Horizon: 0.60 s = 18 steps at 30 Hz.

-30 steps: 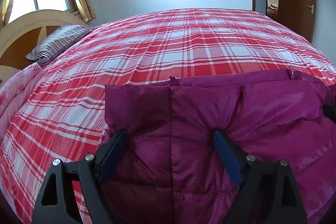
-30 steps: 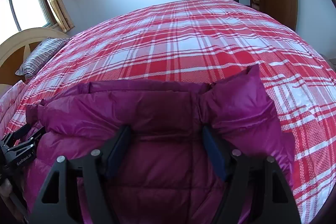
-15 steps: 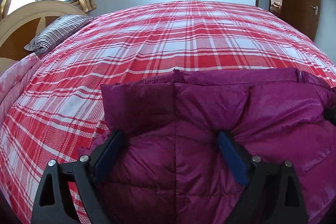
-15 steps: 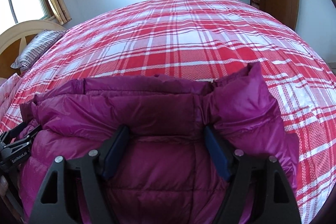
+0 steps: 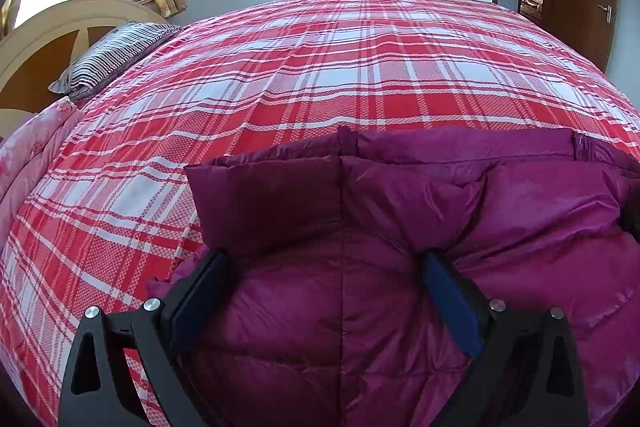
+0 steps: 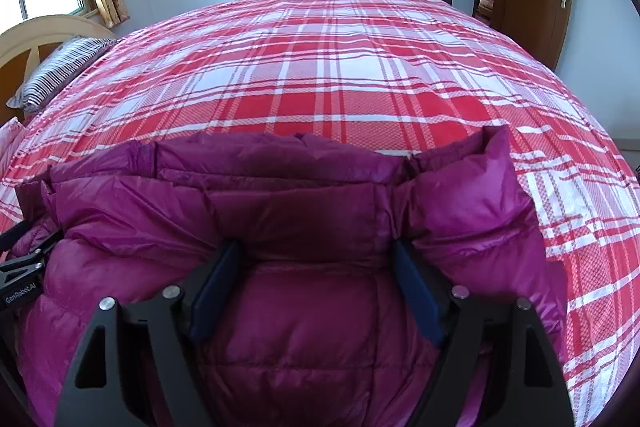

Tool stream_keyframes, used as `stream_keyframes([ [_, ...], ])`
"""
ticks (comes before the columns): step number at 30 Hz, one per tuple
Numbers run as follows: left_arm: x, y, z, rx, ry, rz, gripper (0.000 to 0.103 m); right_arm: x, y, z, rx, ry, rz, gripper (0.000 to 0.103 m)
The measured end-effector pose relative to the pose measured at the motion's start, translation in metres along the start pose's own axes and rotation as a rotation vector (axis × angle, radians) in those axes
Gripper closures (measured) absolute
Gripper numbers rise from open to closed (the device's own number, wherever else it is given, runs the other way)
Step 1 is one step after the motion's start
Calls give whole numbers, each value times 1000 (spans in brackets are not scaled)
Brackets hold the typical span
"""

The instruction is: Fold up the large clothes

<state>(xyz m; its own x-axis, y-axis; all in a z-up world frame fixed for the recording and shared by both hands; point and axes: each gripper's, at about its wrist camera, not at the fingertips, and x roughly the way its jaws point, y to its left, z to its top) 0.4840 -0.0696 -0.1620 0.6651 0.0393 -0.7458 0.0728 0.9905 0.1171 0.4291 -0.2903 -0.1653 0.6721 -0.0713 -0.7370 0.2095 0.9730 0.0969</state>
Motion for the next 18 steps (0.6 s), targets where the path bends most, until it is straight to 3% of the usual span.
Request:
stream_keyframes([
  [18, 1, -5, -1, 17, -9, 44, 1, -7, 1, 7, 8, 45, -20, 25],
])
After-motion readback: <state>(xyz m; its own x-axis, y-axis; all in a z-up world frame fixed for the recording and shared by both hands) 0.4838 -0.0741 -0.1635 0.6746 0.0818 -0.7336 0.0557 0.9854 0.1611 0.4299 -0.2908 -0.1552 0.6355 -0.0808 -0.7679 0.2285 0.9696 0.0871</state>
